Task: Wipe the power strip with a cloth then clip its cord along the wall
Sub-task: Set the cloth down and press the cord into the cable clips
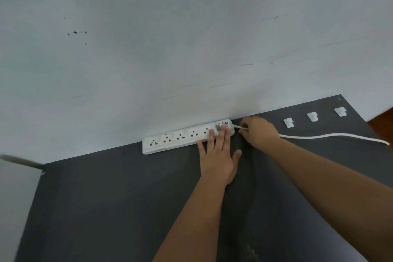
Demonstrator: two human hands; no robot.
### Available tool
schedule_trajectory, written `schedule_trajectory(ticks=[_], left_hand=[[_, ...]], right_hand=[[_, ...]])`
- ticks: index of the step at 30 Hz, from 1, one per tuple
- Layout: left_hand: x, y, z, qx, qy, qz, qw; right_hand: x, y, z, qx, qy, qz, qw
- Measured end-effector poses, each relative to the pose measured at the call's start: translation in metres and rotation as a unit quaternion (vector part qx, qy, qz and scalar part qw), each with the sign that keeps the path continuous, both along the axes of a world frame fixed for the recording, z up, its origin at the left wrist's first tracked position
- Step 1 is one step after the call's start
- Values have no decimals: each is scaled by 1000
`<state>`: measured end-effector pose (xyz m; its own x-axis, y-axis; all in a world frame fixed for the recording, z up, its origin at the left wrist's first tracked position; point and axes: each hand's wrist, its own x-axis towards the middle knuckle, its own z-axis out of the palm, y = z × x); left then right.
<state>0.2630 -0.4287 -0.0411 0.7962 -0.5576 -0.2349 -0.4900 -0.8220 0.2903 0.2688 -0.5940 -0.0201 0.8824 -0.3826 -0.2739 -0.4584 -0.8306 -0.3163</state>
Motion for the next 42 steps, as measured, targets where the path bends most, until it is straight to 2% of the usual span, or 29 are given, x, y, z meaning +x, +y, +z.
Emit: schedule_trajectory(ticks=[5,10,12,14,17,22,26,31,35,39,42], left_hand=[[1,4,-1,15,6,-5,1000],[-1,-18,16,42,18,38,998],[0,-45,26,66,14,68,995],[0,-74,33,68,-19,59,996],[3,-108,36,14,-86,-19,996],[18,-140,28,-28,28,-31,999],[28,-143,22,-57,65,-18,996],[34,-142,14,-83,63,-52,993],[40,-139,7,-111,54,-62,990],[36,-138,-3,-153,61,-41,986],[30,-135,-12,-201,36,-36,978]], right_hand=[[-47,-39,9,54,39,-11,998],[-110,-91,3,-58,-38,-37,997],[-113,-97,-1,-66,-33,-34,997],[-111,-96,-5,-73,-30,-25,997],[-109,-95,-6,-78,-52,-40,995],[-110,-94,-7,-90,-40,-24,995],[-110,-96,-8,-80,-27,-12,996],[-104,-104,-7,-66,-50,-28,996],[-93,-111,-9,-34,-36,-30,998],[-76,-115,-7,-59,-21,-64,996],[-68,-116,-10,-76,-18,-80,994]])
